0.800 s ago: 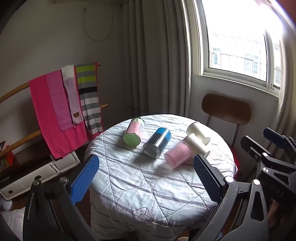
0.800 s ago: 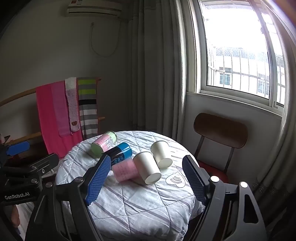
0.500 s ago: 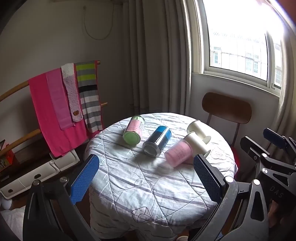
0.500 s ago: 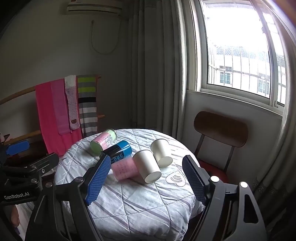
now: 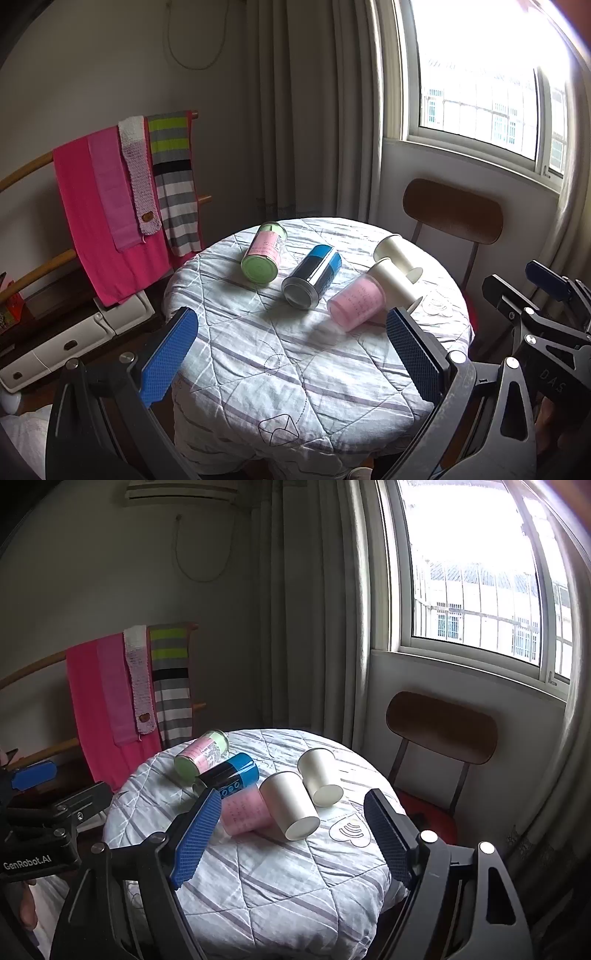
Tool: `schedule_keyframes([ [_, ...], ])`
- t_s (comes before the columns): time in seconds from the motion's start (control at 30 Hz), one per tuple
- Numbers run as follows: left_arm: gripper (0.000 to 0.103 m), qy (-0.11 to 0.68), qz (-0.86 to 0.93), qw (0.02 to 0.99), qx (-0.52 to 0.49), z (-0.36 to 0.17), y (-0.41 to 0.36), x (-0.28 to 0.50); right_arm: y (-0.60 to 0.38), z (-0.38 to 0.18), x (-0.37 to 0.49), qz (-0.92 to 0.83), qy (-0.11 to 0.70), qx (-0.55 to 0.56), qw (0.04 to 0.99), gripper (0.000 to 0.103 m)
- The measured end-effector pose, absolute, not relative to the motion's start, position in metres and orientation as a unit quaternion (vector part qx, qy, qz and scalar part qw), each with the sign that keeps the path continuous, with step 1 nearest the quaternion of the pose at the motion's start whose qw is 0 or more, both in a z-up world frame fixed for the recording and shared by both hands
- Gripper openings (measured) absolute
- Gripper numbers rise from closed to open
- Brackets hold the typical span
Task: Flip cup upright
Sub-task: 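Move both grippers toward the blue-and-black tumbler lying on the table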
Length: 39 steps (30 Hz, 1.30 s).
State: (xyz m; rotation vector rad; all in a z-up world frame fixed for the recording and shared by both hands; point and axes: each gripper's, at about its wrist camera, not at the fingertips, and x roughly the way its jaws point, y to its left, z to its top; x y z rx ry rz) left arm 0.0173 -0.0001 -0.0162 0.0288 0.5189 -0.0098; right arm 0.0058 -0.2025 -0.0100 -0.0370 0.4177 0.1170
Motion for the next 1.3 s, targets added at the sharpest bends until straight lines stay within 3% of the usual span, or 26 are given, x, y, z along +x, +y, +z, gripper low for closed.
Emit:
schedule_keyframes([
  [1.3, 0.103, 0.34, -0.019, 0.94, 0.031, -0.05, -0.007, 0.119, -0.214, -0.033, 0.094, 0.064, 0.266, -0.008, 0.962, 0.081],
])
